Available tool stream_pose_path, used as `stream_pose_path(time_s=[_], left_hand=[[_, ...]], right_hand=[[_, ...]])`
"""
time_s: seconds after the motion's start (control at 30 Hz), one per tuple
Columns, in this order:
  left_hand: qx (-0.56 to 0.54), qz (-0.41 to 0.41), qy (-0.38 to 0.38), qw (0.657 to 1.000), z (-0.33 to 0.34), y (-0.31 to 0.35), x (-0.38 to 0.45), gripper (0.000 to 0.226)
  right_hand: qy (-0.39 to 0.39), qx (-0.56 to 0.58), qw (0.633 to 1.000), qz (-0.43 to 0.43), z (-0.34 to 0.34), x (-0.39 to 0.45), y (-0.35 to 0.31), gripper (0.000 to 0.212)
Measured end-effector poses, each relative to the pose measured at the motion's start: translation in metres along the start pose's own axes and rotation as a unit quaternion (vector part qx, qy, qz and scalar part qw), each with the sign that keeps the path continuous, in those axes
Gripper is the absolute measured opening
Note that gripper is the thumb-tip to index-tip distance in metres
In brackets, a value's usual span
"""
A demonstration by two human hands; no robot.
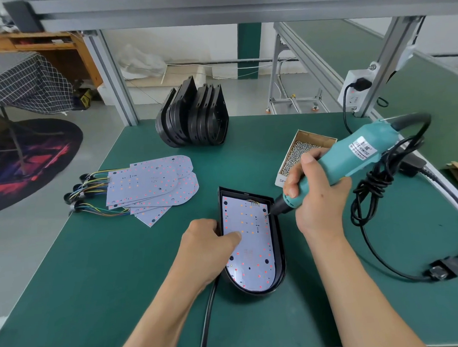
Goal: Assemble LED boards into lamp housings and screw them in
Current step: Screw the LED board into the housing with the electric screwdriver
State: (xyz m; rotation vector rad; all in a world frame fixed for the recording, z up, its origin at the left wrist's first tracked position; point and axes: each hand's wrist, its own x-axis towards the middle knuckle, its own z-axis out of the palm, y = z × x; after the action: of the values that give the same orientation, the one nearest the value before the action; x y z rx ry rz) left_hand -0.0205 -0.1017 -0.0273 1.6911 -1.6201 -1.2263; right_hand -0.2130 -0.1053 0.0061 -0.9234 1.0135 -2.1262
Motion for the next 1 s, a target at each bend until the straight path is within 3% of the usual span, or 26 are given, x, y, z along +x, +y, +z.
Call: stream_pose_path(time_s=[0.13,0.5,1.0], left_hand=[[0.006,-0.003,0.002,1.000,0.0003,-0.0005,0.0001,0.031],[0.011,-0.009,0.012,1.000,0.0012,-0.0011,0.0003,0.034],[0.008,-0.002,0.013,1.000,0.0002,-0.0042,-0.0012,0.036]], right_hand=[[-0.044,-0.008,0.999,-0.013,-0.0004,-0.0020,-0.0009,0.017],[0.016,0.056,0.998,0.001,-0.0042,0.0006,-0.0029,0.014],[0.024,0.057,0.998,0.007,-0.0017,-0.0006,0.0001,0.015]])
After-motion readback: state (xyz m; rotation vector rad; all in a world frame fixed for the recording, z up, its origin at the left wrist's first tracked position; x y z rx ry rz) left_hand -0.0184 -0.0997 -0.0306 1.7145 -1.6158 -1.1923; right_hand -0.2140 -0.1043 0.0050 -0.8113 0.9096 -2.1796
